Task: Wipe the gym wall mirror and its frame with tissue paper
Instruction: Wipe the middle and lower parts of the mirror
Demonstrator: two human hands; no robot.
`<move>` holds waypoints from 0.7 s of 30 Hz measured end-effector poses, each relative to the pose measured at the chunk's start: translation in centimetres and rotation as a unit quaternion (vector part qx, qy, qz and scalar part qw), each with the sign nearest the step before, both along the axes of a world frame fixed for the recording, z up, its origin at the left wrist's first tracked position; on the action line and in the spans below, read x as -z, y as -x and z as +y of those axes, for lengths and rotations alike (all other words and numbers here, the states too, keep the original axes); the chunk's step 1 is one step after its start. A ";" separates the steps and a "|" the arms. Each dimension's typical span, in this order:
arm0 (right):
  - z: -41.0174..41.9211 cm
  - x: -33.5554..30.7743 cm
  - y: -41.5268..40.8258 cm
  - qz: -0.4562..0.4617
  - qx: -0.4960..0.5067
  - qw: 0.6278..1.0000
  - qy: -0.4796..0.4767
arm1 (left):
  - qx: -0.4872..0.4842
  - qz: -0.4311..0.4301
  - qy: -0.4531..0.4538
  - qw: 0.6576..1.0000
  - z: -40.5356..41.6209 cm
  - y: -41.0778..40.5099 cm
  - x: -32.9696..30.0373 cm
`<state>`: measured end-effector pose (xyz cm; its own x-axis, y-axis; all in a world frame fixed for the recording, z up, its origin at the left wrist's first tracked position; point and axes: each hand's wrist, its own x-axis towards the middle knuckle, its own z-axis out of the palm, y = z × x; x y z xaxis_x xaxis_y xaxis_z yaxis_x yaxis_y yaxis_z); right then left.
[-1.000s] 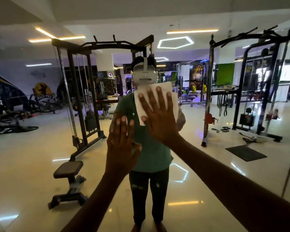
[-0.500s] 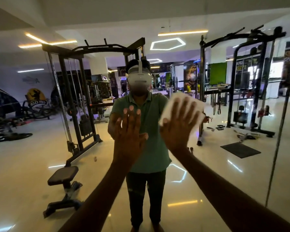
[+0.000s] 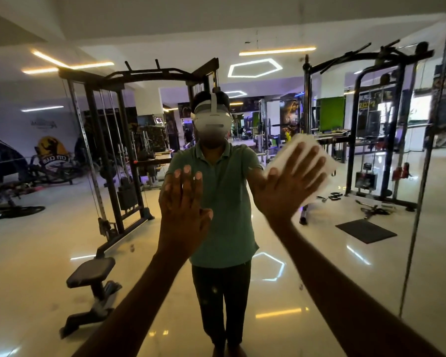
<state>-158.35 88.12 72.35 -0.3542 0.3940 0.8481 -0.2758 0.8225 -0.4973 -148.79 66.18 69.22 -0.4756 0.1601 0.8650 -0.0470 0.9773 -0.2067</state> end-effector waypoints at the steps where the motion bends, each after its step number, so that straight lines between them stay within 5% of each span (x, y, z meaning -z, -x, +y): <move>1: -2.0 0.2 -0.8 0.000 -0.032 0.999 -0.035 | -0.008 0.001 0.007 1.000 0.1 -0.1 0.0; 5: -1.0 0.2 -0.5 0.082 -0.124 0.915 -0.375 | 0.019 -0.005 0.011 1.000 -0.4 -0.2 0.0; 7: 2.8 -1.6 0.6 0.107 -0.108 0.877 -0.456 | 0.034 -0.006 0.004 0.999 -0.8 -0.4 -0.2; 9: 5.4 -2.0 1.6 0.098 -0.070 0.921 -0.371 | 0.034 -0.007 0.005 0.999 -0.8 -0.6 -0.3; 11: 4.3 -1.9 1.2 0.062 -0.032 0.987 -0.144 | 0.027 -0.001 0.013 1.000 -0.7 -0.5 -0.3; 13: -0.1 -2.4 -0.1 0.014 -0.002 1.000 -0.008 | 0.034 0.007 0.015 0.999 -0.5 -0.4 -0.2; 16: -4.2 -2.7 -1.6 0.019 -0.079 0.987 -0.142 | 0.040 0.008 0.018 0.999 -0.6 -0.3 -0.2; 19: -0.6 -2.4 -0.6 0.075 -0.106 0.915 -0.381 | 0.035 0.001 0.014 0.999 -0.9 0.0 0.0; 21: 3.6 -2.8 0.5 0.087 -0.086 0.886 -0.446 | 0.038 -0.008 0.015 0.999 -1.2 0.0 0.0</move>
<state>-158.82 91.71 75.13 -0.1781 -0.5088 0.8422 -0.4440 0.8054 0.3927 -148.81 64.96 69.18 -0.4750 0.2220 0.8515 0.0311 0.9713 -0.2359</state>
